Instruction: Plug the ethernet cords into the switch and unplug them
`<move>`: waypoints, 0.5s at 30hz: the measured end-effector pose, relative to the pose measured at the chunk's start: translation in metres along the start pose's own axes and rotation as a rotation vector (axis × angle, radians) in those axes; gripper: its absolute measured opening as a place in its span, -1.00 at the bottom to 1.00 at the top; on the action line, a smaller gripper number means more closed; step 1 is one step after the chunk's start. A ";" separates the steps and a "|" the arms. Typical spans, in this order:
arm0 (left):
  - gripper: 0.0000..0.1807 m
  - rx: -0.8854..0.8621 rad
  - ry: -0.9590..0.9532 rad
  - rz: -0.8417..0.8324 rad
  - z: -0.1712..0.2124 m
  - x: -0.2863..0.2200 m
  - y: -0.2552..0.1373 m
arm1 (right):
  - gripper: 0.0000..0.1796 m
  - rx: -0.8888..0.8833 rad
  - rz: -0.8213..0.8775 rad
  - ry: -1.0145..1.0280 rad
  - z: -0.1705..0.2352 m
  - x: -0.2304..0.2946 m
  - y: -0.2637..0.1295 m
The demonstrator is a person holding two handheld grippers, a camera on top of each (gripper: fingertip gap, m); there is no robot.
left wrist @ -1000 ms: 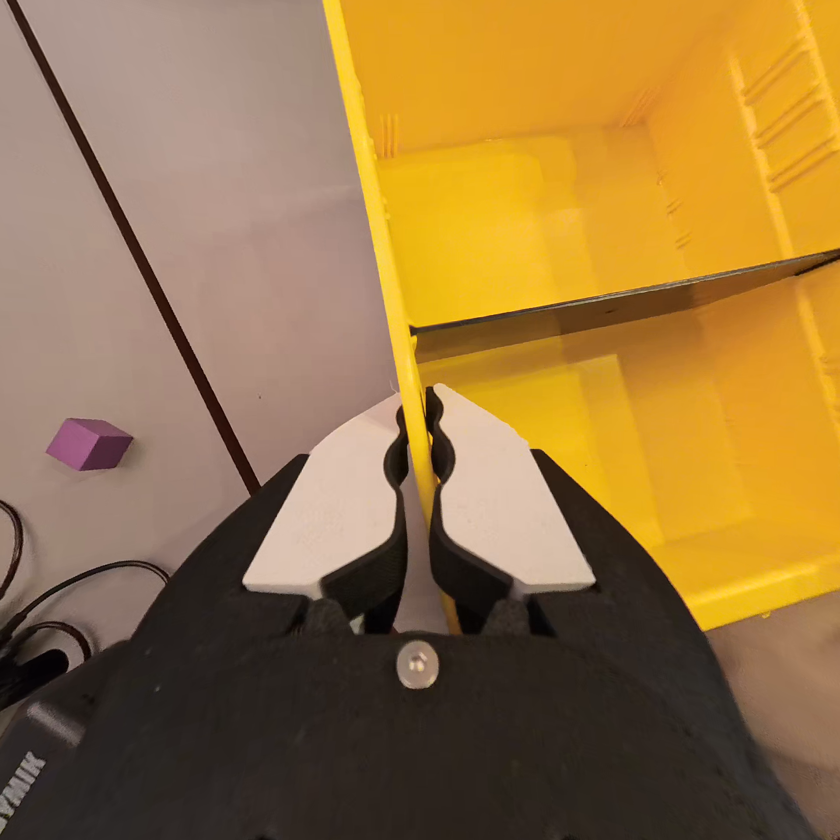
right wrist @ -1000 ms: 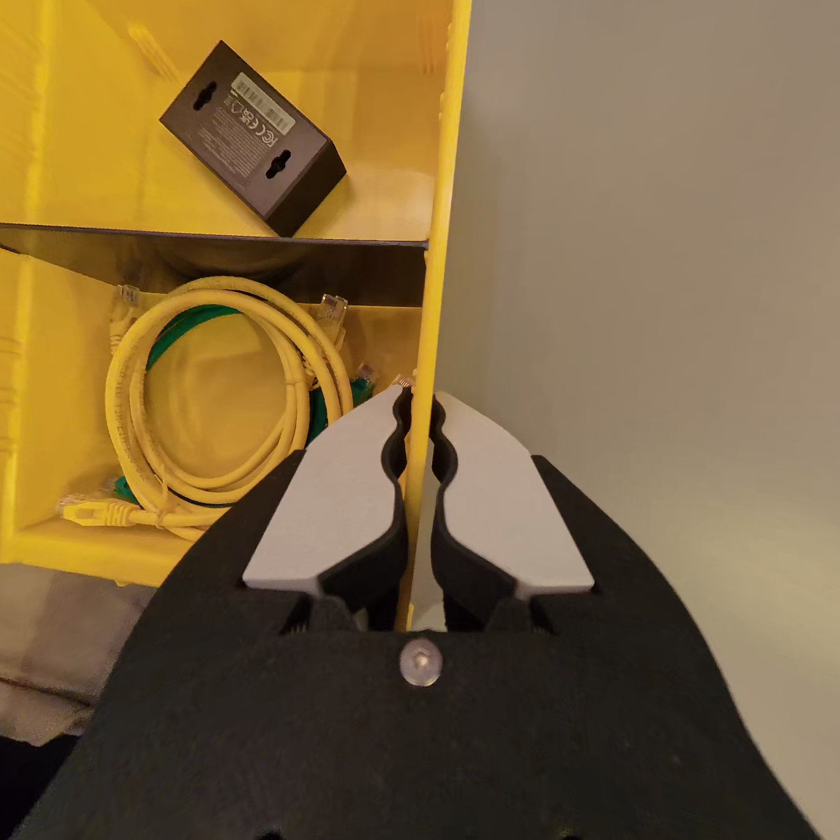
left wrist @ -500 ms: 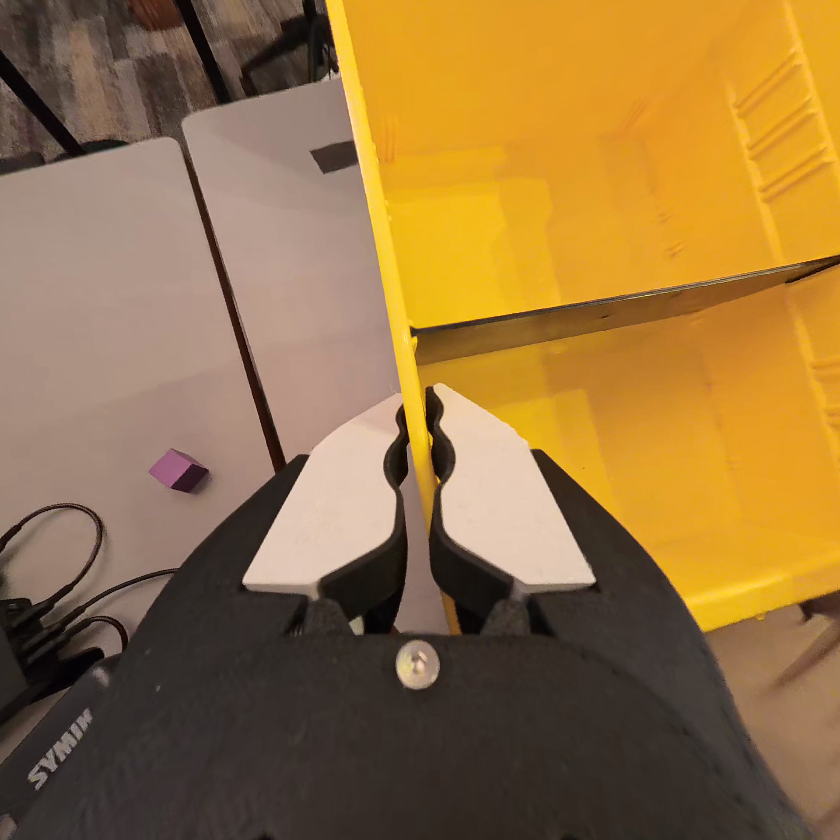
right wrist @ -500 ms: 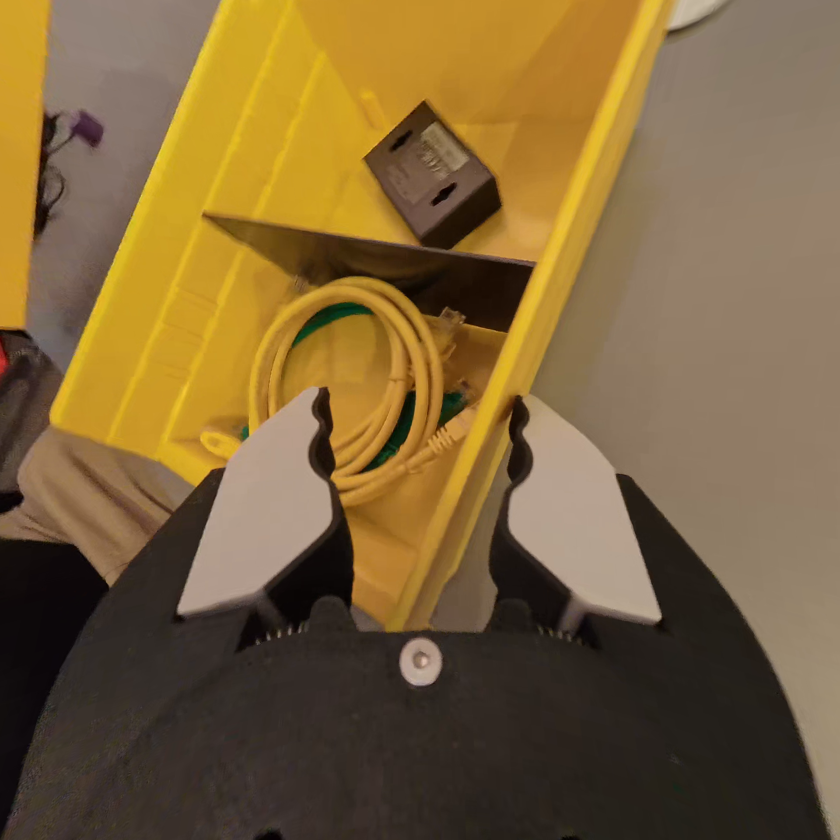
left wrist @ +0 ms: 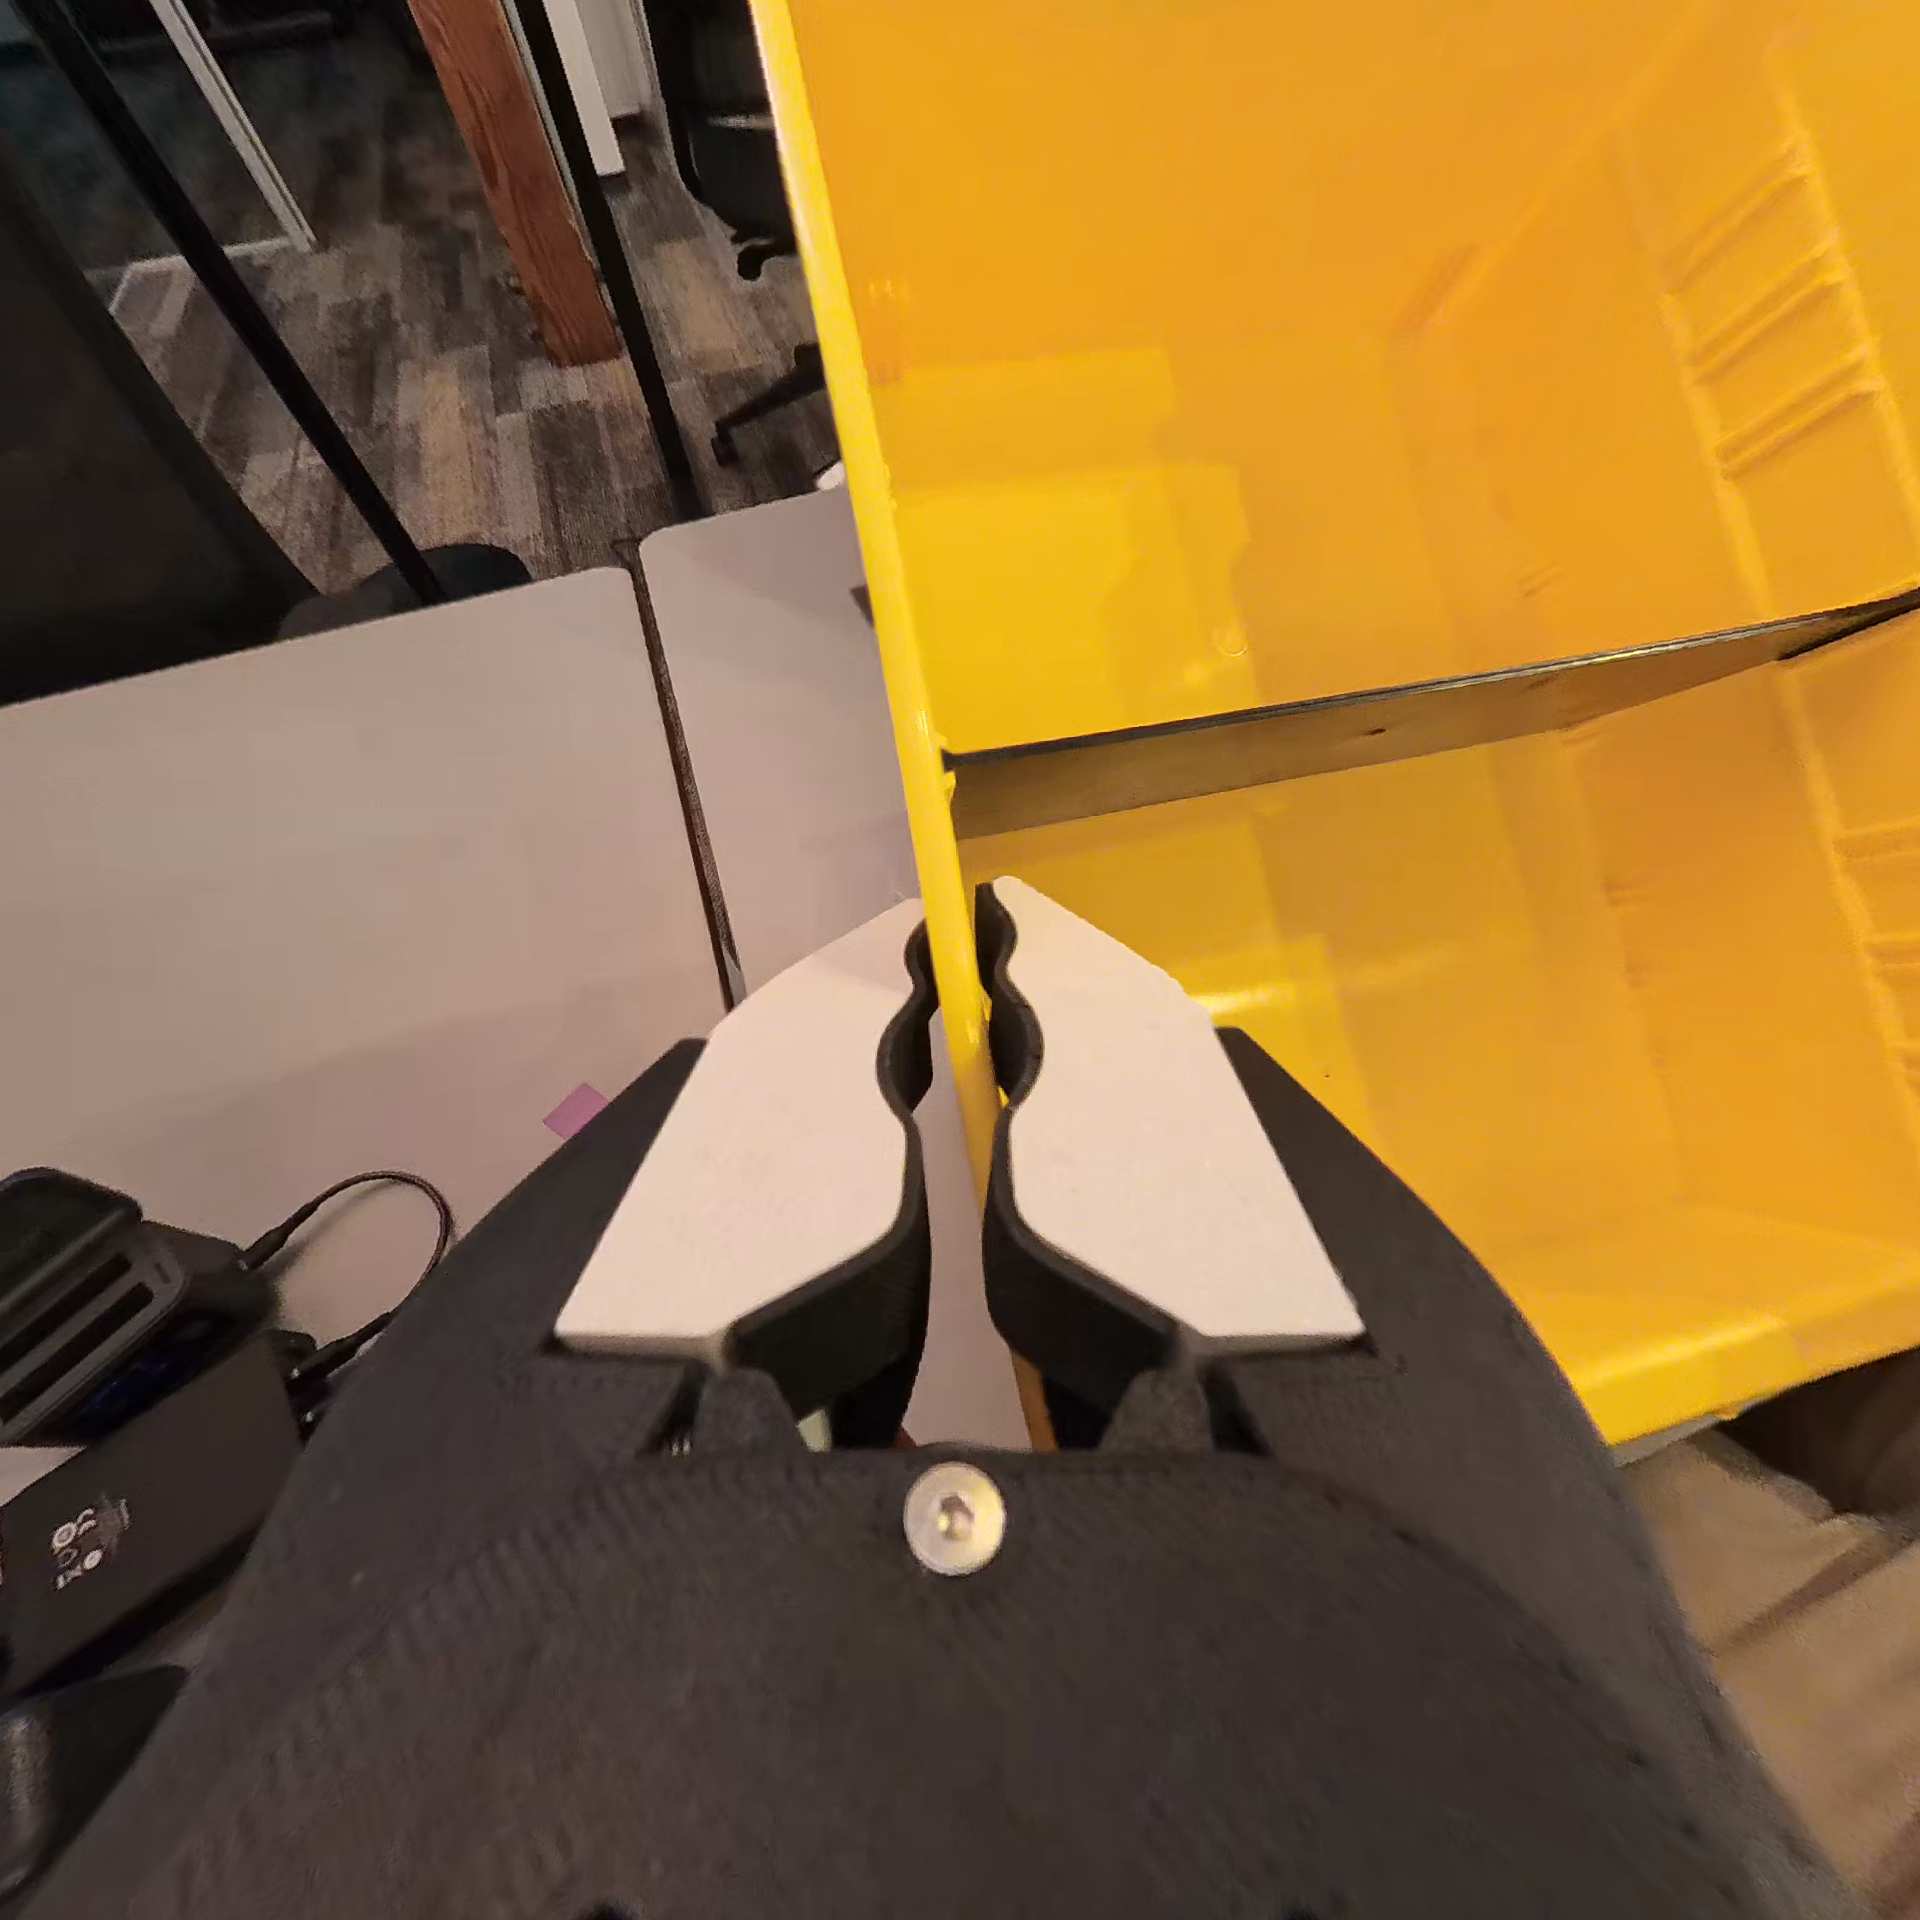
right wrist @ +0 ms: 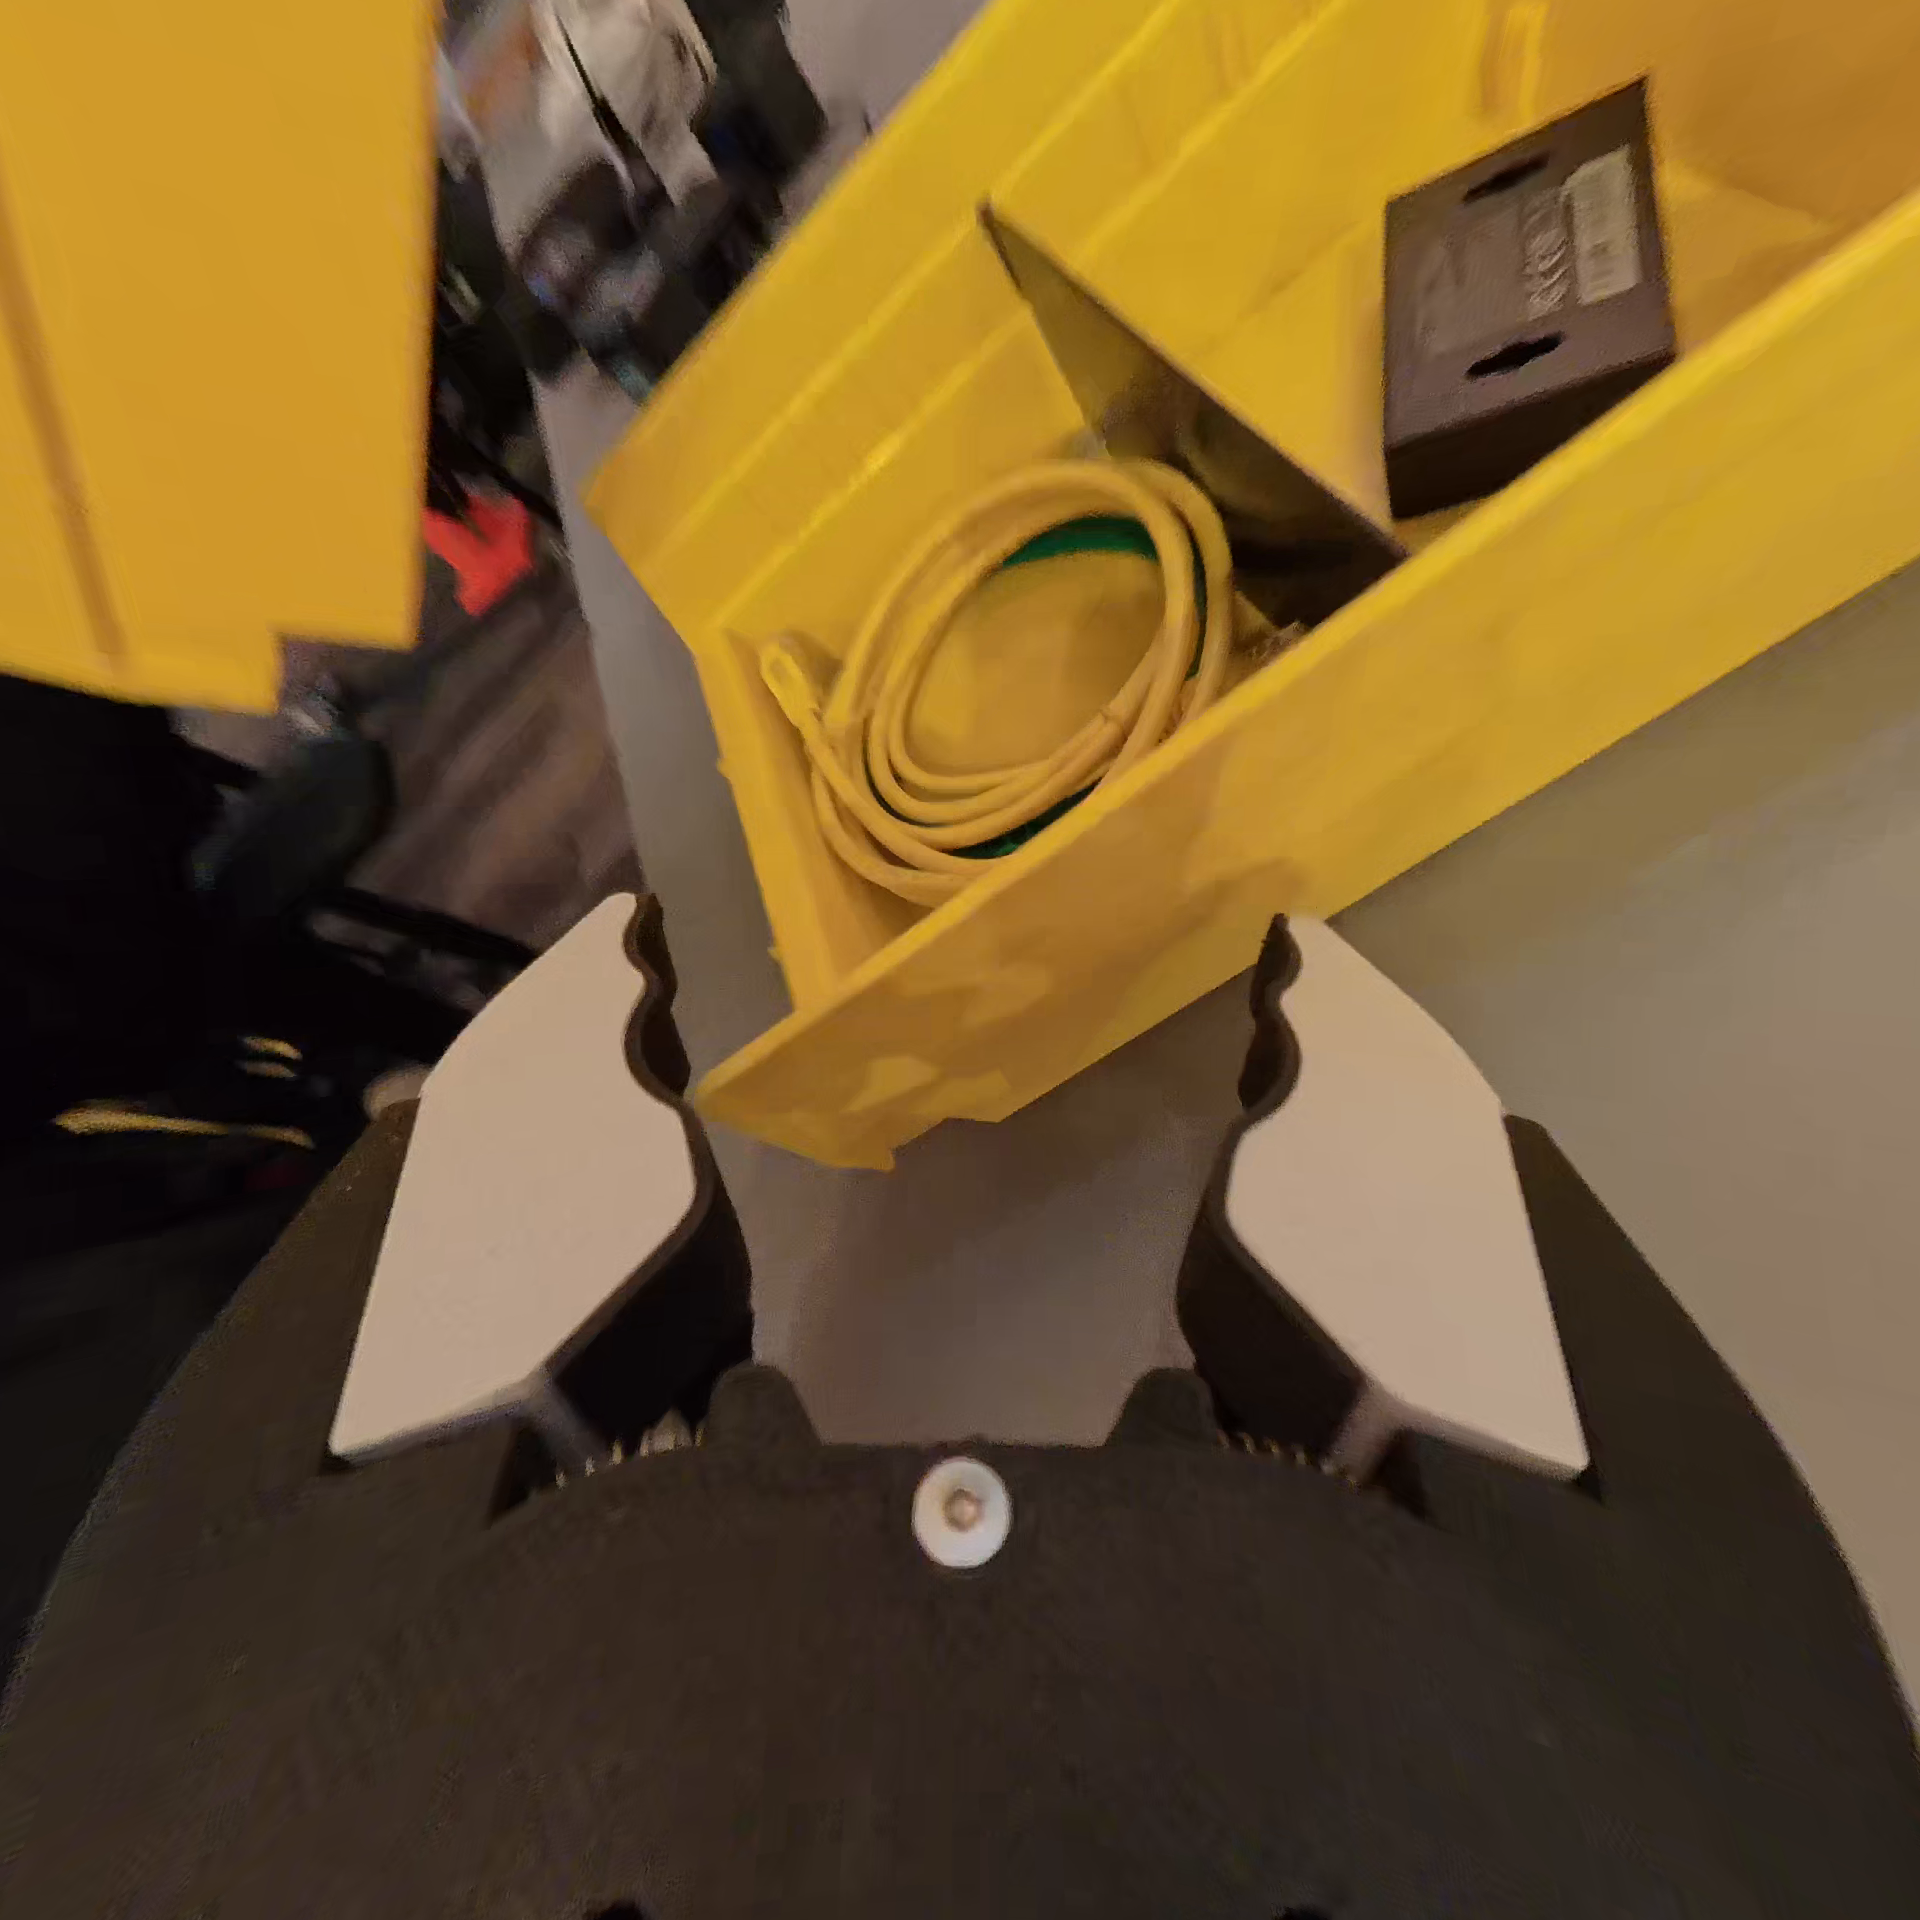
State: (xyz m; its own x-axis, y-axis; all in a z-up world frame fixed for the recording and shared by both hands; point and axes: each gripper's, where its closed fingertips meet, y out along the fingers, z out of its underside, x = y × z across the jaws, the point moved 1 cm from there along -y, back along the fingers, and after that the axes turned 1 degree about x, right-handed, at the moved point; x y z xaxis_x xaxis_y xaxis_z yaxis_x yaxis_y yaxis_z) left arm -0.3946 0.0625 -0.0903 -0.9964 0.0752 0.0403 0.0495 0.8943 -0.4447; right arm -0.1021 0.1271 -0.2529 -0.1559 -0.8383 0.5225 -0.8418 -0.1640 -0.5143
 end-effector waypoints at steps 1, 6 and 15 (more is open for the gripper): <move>-0.94 -0.010 0.002 0.007 -0.004 -0.005 -0.002 | 0.22 -0.044 -0.022 0.027 -0.007 0.003 -0.003; -0.93 -0.057 0.035 0.126 -0.029 -0.071 0.016 | 0.18 -0.146 0.055 -0.014 -0.015 0.001 -0.072; -0.92 -0.030 0.097 0.557 -0.082 -0.307 0.126 | 0.39 -0.194 0.622 0.010 0.062 -0.082 -0.297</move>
State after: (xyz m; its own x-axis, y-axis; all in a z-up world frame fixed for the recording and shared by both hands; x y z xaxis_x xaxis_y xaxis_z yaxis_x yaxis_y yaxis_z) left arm -0.0764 0.1881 -0.0847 -0.8083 0.5784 -0.1100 0.5693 0.7201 -0.3967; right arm 0.1921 0.2123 -0.1850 -0.6482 -0.7413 0.1739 -0.6707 0.4478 -0.5912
